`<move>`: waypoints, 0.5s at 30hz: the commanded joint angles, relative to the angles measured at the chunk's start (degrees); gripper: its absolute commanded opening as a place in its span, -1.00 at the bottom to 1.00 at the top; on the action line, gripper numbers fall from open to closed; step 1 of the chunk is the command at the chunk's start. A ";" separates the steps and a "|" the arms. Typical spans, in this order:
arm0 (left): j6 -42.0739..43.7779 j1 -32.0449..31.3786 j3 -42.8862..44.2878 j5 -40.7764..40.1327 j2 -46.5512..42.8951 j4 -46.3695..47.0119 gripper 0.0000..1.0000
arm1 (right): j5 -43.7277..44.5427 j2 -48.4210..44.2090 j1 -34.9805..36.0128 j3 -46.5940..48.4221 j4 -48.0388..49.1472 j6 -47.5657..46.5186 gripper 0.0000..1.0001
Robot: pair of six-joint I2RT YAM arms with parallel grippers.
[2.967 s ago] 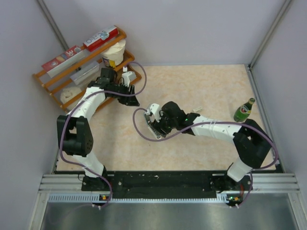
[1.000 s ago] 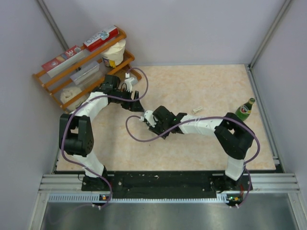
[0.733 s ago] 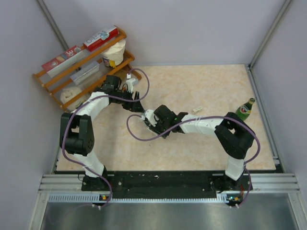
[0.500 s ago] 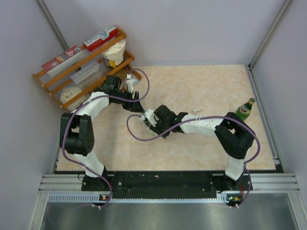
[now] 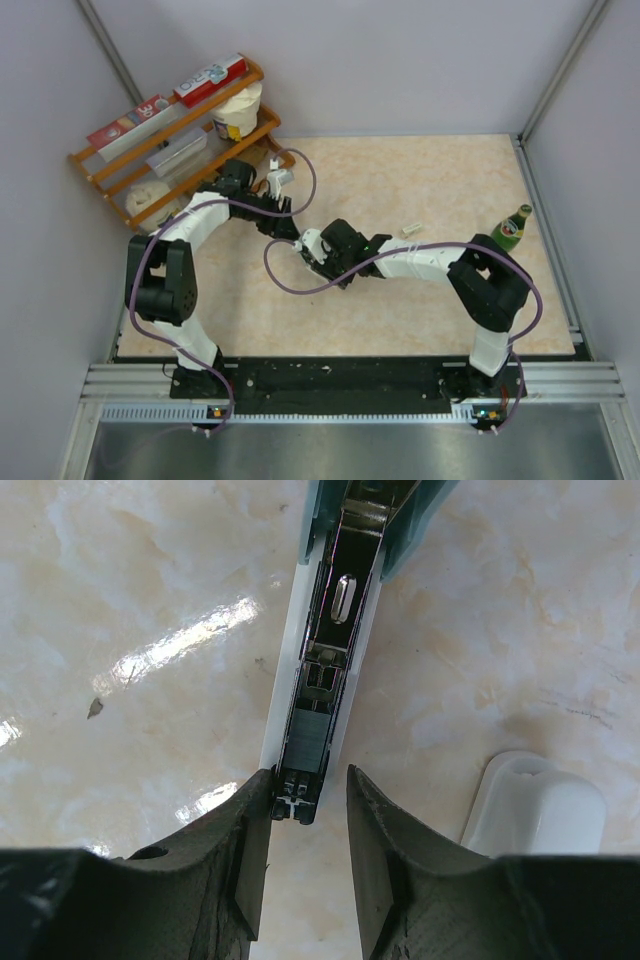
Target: Load the staples into the stapler
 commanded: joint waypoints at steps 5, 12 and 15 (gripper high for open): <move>3.02 -1.34 0.09 1.30 -1.22 -2.33 0.00 | 0.65 -1.13 -0.55 0.09 1.12 -0.04 -0.30; 2.41 -1.60 0.35 1.65 -0.96 -1.63 -0.04 | 0.65 -0.87 -0.46 0.09 1.12 -0.22 -0.31; 2.32 -1.78 0.79 2.09 -0.96 -1.89 -0.04 | 0.74 -0.60 -0.55 0.09 1.12 -0.22 -0.31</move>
